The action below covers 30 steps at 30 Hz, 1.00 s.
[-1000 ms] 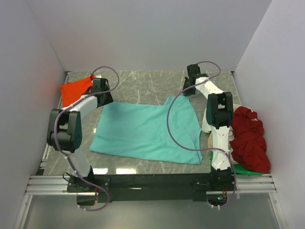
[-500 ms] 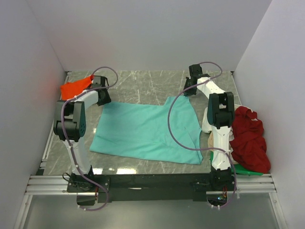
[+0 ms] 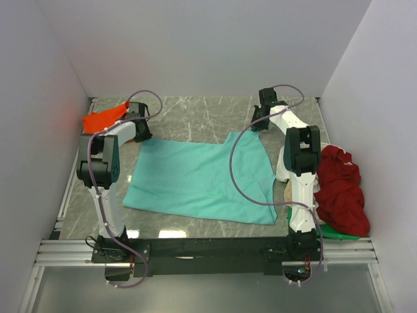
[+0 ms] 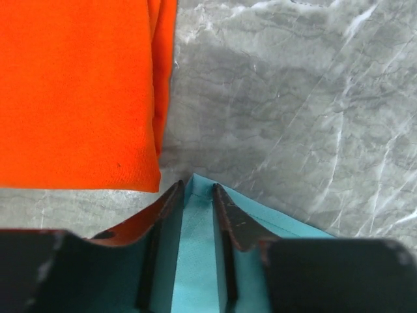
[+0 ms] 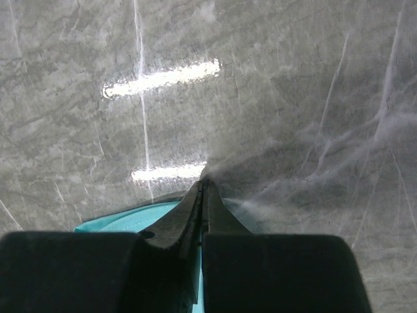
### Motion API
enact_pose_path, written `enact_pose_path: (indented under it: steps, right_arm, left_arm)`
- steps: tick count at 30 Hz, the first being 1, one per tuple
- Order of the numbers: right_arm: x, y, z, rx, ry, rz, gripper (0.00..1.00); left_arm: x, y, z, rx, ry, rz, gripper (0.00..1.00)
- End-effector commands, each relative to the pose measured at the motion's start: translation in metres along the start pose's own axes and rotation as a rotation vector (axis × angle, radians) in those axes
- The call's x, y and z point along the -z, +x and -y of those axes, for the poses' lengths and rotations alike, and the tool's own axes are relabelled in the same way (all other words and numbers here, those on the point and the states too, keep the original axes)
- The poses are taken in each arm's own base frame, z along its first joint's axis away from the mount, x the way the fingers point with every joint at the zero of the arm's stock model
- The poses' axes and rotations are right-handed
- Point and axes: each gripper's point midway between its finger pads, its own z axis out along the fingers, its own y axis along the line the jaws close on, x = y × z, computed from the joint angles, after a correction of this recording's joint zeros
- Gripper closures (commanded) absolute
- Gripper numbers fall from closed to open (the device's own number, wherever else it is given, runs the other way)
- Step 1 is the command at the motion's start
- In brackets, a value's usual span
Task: Fold and stack the t-shirts
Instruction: Fold the tshirt
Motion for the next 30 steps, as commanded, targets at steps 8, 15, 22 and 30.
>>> enact_pose_path:
  steps: [8,15,22,30]
  right_arm:
    - [0.008,-0.001,0.002,-0.008,0.003,0.0,1.0]
    - [0.029,-0.019,0.003,-0.018,-0.001,0.047,1.0]
    - [0.039,-0.042,0.006,-0.048,-0.023,0.076,1.0]
    - [0.052,-0.078,0.004,-0.069,-0.054,0.127,1.0]
  left_arm:
    - [-0.008,-0.008,0.005,-0.019,0.016,0.0,0.94]
    - [-0.003,-0.014,0.012,-0.017,0.051,0.01,1.0]
    - [0.008,-0.035,0.035,-0.007,0.159,0.057,1.0]
    - [0.007,-0.062,0.054,0.012,0.216,0.087,1.0]
